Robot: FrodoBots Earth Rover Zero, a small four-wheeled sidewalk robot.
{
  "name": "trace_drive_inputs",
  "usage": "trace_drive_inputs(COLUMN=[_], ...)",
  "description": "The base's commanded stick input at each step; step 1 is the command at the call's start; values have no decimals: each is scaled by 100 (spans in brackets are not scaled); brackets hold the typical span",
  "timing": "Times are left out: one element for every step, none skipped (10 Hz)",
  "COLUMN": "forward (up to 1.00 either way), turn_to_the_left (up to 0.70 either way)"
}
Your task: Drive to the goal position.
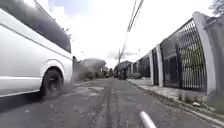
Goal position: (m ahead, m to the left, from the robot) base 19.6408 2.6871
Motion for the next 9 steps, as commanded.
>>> trace_drive_inputs(forward=[50,50,50,50,50,50,50,50,50], turn_to_the_left=[0,0,0,0,0,0,0,0,0])
